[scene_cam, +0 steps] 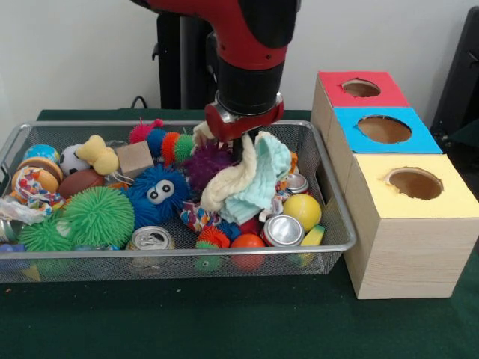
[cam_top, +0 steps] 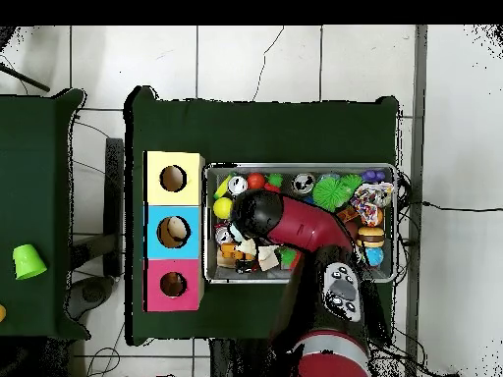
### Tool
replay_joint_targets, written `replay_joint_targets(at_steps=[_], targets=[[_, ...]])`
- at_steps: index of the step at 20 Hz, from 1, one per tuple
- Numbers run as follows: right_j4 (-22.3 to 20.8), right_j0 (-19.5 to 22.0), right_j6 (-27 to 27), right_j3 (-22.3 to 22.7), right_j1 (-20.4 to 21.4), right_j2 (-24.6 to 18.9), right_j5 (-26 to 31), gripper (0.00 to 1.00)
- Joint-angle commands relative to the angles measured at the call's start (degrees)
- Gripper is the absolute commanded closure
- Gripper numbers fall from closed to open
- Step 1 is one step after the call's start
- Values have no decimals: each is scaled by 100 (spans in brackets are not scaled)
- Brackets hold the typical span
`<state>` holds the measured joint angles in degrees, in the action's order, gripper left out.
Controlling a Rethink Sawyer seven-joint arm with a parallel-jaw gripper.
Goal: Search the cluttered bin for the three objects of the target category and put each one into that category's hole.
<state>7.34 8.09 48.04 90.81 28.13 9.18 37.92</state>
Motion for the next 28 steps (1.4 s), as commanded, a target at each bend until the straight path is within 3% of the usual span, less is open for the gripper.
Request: replay_joint_targets(at_steps=[1, 8, 13, 28], targets=[[167, -218, 1946, 133, -316, -19, 190, 100], [332, 2, 1792, 507, -140, -172, 19, 100], [327, 139, 1668, 799, -112, -333, -435, 100], [20, 603, 1097, 744, -232, -658, -911, 100]])
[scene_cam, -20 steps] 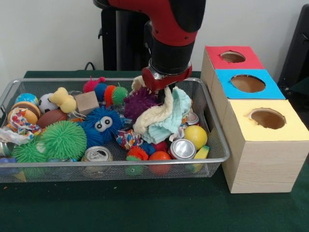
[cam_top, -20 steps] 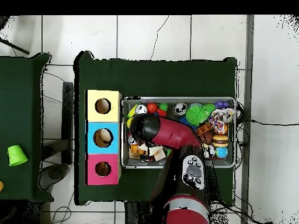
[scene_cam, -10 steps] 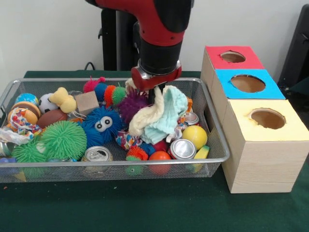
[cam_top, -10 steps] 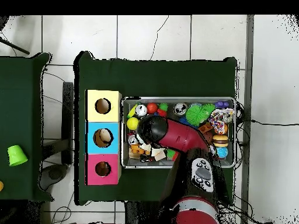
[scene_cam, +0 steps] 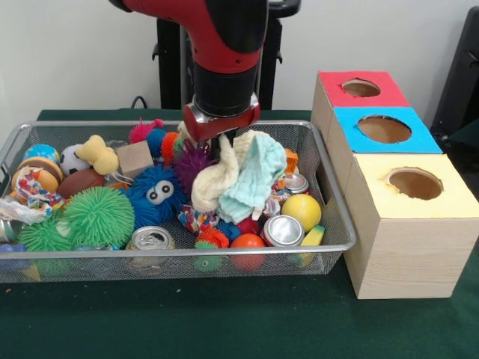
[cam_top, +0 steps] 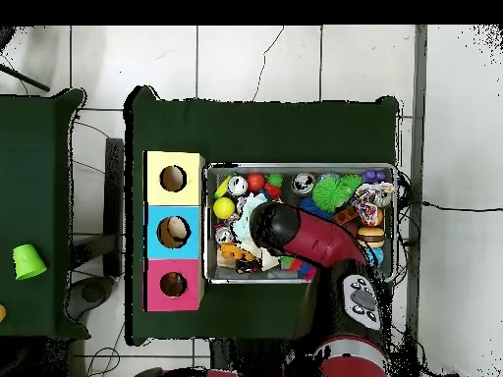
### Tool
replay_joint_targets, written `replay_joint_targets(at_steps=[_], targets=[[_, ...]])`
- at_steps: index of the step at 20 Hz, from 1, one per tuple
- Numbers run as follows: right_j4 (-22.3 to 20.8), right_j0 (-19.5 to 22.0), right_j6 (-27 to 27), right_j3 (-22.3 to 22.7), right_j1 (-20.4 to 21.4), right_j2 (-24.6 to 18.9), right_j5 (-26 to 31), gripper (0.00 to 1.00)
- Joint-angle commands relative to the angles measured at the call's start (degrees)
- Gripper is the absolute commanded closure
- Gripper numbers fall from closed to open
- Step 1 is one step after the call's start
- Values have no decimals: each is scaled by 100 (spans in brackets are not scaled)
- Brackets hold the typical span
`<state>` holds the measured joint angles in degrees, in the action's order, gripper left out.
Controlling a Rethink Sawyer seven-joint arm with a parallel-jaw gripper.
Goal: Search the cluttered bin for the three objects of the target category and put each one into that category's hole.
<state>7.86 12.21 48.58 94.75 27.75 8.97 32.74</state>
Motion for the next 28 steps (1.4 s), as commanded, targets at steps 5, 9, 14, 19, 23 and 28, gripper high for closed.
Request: replay_joint_targets(at_steps=[5, 9, 14, 19, 23, 28], targets=[[22, 213, 1143, 394, -156, -623, -316, 100], [47, 274, 1142, 438, -131, -697, -274, 100], [2, 257, 1153, 392, -168, -674, -237, 0], [16, 277, 1147, 371, -161, -708, -228, 0], [-48, 217, 976, -135, 75, -538, 681, 0], [-220, 152, 832, -932, 519, -294, 2406, 0]])
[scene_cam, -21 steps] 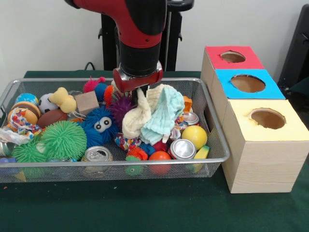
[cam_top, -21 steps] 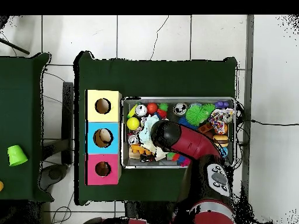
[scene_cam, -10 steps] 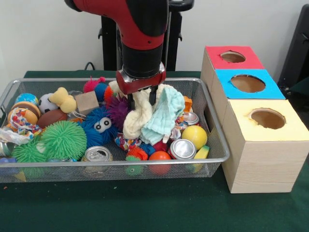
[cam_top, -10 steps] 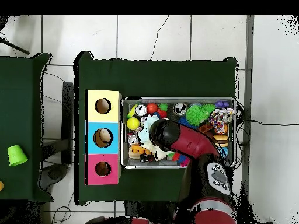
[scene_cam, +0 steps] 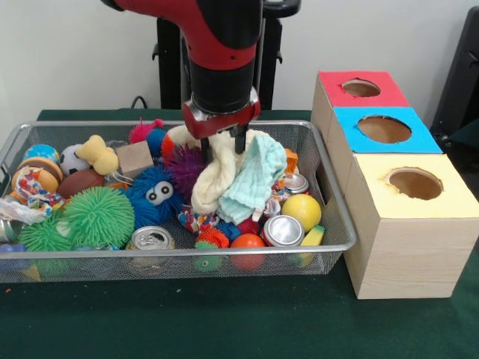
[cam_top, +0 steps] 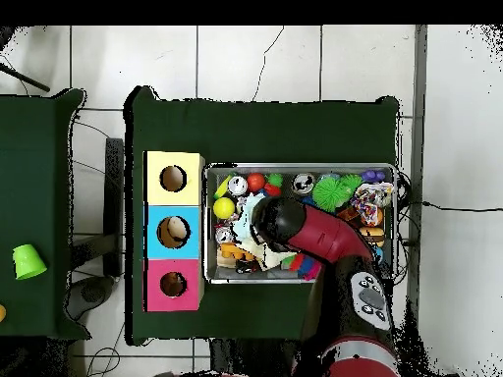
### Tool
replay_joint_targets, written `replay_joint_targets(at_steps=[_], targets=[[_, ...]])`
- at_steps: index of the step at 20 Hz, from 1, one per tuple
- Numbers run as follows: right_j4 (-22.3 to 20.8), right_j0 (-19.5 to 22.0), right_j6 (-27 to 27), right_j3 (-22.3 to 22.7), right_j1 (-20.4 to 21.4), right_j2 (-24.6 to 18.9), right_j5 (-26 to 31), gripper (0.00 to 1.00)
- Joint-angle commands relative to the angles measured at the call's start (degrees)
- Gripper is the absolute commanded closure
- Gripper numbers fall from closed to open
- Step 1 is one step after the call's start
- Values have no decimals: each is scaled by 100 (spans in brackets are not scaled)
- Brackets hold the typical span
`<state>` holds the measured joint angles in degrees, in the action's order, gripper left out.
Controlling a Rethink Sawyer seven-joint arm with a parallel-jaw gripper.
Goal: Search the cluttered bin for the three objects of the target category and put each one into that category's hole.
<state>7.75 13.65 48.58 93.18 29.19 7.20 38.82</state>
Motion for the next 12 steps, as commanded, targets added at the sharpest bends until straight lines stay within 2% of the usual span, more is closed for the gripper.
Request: replay_joint_targets(at_steps=[1, 6, 12], targets=[[-269, -23, 840, -903, 416, -60, 2082, 0], [-474, -39, 738, -1160, 587, -60, 2633, 0], [-620, 52, 646, -1101, 691, -141, 2668, 0]])
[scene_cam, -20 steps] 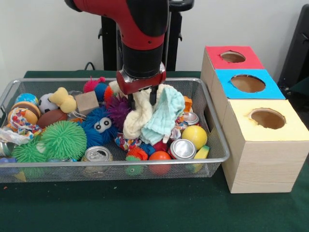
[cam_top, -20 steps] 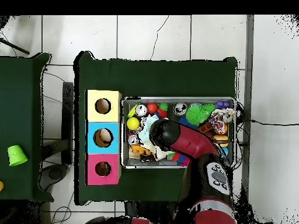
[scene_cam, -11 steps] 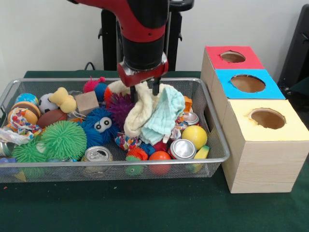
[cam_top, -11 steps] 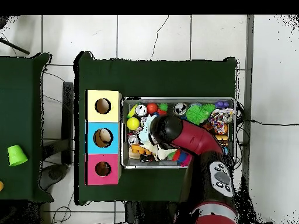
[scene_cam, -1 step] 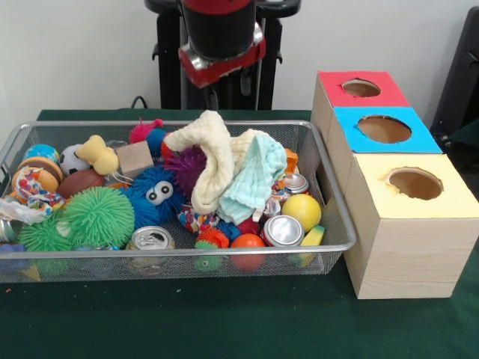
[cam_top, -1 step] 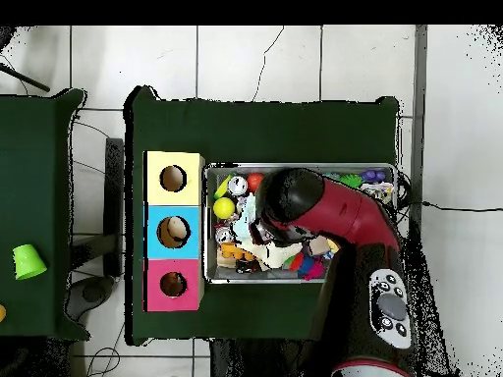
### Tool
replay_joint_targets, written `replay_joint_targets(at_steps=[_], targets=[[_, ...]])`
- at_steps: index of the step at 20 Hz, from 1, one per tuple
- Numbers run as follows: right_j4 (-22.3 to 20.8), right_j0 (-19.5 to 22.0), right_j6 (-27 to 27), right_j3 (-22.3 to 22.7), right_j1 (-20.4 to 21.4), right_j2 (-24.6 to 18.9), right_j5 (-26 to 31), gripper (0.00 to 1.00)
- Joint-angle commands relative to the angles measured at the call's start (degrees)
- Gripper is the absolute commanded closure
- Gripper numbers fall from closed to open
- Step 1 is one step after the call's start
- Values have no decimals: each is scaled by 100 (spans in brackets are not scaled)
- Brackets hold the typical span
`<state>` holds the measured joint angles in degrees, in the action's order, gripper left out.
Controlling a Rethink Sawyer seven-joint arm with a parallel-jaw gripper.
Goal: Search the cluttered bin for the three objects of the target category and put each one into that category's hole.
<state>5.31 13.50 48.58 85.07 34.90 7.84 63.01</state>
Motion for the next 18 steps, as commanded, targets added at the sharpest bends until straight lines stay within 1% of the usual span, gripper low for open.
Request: replay_joint_targets(at_steps=[1, 3, 5, 6, 8, 12, 17, 18], targets=[[-415, 106, 561, -254, 126, -224, 206, 0], [-513, 209, 417, -195, -6, -276, -66, 0], [-541, 373, 303, -69, -179, -391, -527, 0], [-551, 478, 191, -18, -235, -468, -671, 0], [-549, 662, -32, 21, -268, -599, -689, 0], [-660, 881, -279, 43, -251, -753, -686, 0], [-713, 1036, -146, 227, -272, -821, -1009, 0], [-791, 1049, -177, 212, -287, -806, -1003, 0]])
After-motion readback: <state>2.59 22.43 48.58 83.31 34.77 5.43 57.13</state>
